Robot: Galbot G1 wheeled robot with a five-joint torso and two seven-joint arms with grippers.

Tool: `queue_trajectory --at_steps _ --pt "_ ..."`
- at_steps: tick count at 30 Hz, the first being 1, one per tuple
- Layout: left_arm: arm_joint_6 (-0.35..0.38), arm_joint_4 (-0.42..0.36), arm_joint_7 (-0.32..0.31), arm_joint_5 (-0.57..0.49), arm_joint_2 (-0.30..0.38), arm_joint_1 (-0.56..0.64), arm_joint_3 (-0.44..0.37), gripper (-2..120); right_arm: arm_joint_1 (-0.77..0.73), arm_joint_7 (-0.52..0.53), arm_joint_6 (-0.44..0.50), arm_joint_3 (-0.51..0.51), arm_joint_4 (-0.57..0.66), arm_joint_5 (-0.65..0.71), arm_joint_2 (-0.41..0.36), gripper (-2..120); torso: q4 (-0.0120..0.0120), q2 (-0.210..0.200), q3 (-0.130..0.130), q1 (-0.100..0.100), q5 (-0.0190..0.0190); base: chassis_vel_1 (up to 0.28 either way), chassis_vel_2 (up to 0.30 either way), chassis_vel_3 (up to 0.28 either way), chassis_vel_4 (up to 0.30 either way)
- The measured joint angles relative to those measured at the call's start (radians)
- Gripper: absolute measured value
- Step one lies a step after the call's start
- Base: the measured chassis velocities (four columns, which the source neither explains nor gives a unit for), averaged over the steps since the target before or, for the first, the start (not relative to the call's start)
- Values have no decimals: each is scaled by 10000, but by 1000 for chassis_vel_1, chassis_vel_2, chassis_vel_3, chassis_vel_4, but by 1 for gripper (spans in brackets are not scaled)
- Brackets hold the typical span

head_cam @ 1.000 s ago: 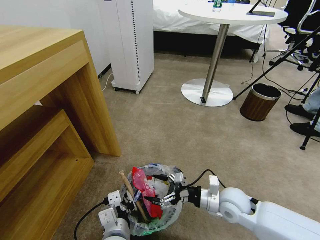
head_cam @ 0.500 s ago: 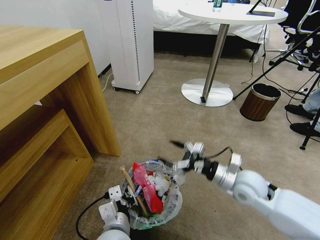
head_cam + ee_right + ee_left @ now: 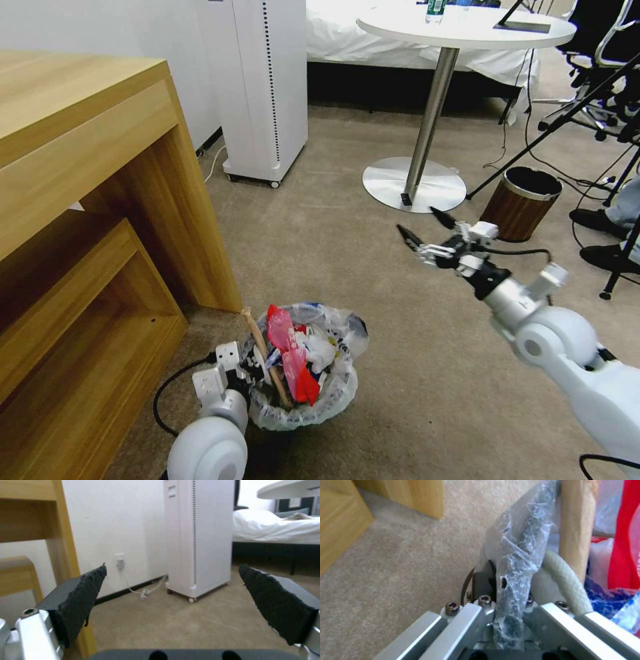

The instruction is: Pick up the trash bin and place the garbage on the floor into it.

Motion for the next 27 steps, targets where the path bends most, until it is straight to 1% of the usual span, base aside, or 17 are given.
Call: queue_trajectory --at_steps 1,4,5,8,18,20,27 --pt "0 0 0 0 0 0 0 0 0 0 0 0 0 0 0 100 0 0 0 0 0 0 0 0 0" --pt "-62 411 -272 -643 353 -990 453 0 -973 -108 67 824 131 -239 229 100 2 0 1 0 1 0 0 0 0" --pt "-62 411 -272 -643 353 -990 453 0 -973 -108 67 824 131 -239 229 100 2 0 1 0 1 0 0 0 0" --pt "-70 598 -456 -1082 571 -1711 899 0 -1590 -199 123 1320 220 -508 489 100 -1 0 0 0 1 0 0 0 0" --pt "-76 1098 -591 -1137 613 -2381 1626 0 -2202 -286 251 1952 383 -671 775 100 3 0 0 0 1 0 0 0 0" --pt "-168 1547 -606 -895 418 -2686 1908 0 -2305 -347 318 2073 365 -708 868 100 1 0 0 0 -1 0 0 0 0" --pt "-204 1892 -848 -696 251 -2930 2169 0 -2389 -402 469 2136 276 -746 933 100 1 -1 0 0 1 0 0 0 0"
